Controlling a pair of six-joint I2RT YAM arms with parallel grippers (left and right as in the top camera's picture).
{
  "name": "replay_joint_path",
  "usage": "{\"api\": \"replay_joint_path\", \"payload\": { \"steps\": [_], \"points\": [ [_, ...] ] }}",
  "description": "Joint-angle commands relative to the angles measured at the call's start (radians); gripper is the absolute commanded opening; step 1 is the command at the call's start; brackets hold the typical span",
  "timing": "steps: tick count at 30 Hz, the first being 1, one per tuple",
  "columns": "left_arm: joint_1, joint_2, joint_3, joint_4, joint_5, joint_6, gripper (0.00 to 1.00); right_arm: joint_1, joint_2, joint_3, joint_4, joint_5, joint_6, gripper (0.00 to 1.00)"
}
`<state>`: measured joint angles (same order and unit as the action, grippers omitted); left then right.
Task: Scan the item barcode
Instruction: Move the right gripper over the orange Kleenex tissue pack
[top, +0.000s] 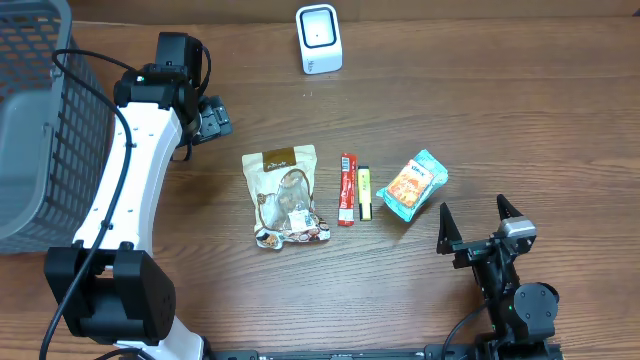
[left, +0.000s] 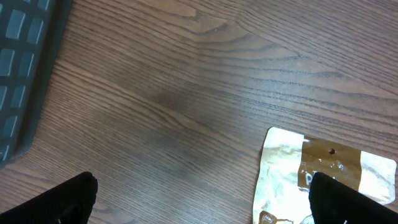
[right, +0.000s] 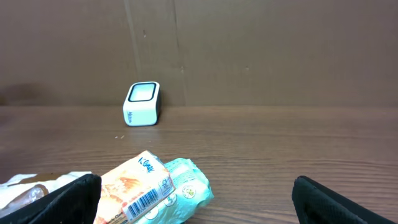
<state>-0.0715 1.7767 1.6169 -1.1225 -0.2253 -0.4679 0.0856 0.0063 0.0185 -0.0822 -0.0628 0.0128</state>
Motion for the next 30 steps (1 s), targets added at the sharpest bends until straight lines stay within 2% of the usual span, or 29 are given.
{"api": "replay_joint_path", "payload": {
  "steps": [1,5,12,17,24,27,30],
  "points": [
    [-0.001,-0.003,0.018,0.002,-0.014,0.0,1.0,-0.003,-0.003,0.032,-0.012,0.009,0.041,1.0],
    [-0.001,-0.003,0.018,0.002,-0.014,0.0,1.0,-0.003,-0.003,0.137,-0.099,0.009,0.148,1.0],
    [-0.001,-0.003,0.018,0.002,-0.014,0.0,1.0,-0.003,0.085,0.425,-0.331,0.009,0.187,1.0],
    [-0.001,-0.003,0.018,0.002,-0.014,0.001,1.0,-0.003,0.32,0.746,-0.48,0.003,0.223,1.0],
    [-0.001,-0.003,0.018,0.002,-0.014,0.0,1.0,-0.003,0.728,1.231,-0.809,-0.055,0.224,1.0],
    [-0.001,-0.003,0.018,0.002,-0.014,0.0,1.0,-0.003,0.834,1.341,-0.883,-0.144,0.224,1.0],
    [-0.001,-0.003,0.018,0.002,-0.014,0.0,1.0,-0.003,0.889,1.364,-0.921,-0.183,0.224,1.0]
  ]
}}
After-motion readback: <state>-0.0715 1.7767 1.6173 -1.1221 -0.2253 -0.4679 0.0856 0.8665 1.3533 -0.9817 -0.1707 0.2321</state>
